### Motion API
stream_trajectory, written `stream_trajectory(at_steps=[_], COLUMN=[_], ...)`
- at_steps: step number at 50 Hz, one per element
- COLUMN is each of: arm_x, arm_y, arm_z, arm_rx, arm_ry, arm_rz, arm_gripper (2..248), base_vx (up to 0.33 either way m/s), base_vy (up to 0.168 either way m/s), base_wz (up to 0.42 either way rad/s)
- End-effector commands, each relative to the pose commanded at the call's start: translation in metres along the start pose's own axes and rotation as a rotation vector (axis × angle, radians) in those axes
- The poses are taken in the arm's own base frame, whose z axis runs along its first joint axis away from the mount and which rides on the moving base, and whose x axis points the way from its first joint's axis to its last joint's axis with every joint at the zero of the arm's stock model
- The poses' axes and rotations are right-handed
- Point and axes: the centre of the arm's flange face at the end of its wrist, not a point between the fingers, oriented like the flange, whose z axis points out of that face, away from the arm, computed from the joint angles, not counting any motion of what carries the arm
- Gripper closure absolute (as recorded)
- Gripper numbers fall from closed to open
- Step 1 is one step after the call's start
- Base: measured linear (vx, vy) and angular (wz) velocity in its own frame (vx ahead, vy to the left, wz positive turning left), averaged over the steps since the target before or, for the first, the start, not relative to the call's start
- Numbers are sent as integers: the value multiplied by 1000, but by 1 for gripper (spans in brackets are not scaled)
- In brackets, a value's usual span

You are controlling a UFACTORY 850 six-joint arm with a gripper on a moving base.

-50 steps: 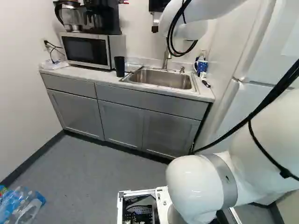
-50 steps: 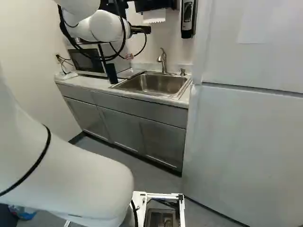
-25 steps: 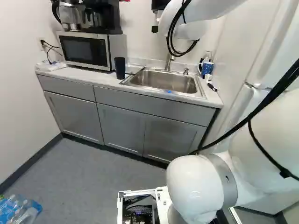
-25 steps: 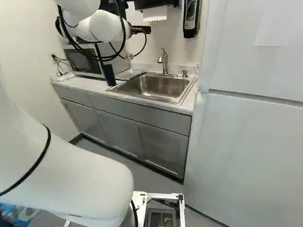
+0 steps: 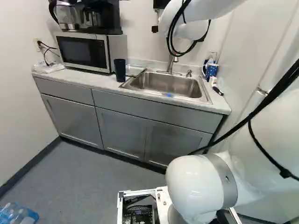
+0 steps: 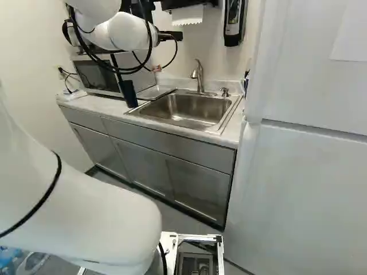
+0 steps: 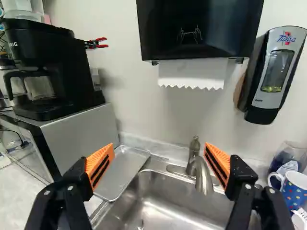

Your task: Rinse the cup and place it in the tray

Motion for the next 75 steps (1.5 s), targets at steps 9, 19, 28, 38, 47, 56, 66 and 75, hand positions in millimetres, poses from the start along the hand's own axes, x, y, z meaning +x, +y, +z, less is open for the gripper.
stream_trajectory(at_steps=[9, 19, 28, 38, 47, 56, 66, 75], arm_x=[0, 0, 0, 0, 0, 0, 0, 0], arm_y=[0, 0, 0, 0, 0, 0, 0, 0], arm_z=[0, 0, 0, 0, 0, 0, 0, 5], arm_rx=[0, 0, 0, 0, 0, 0, 0, 0], arm_ry=[0, 0, 0, 0, 0, 0, 0, -2], arm_rz=[0, 0, 0, 0, 0, 0, 0, 0], arm_gripper=[3, 3, 3, 3, 3, 3, 3, 3], base_vx=[109, 103, 86, 59, 8, 0, 0, 0], base_vy=[2, 4, 4, 2, 0, 0, 0, 0], base_wz=[11, 10, 7, 7, -1, 0, 0, 0])
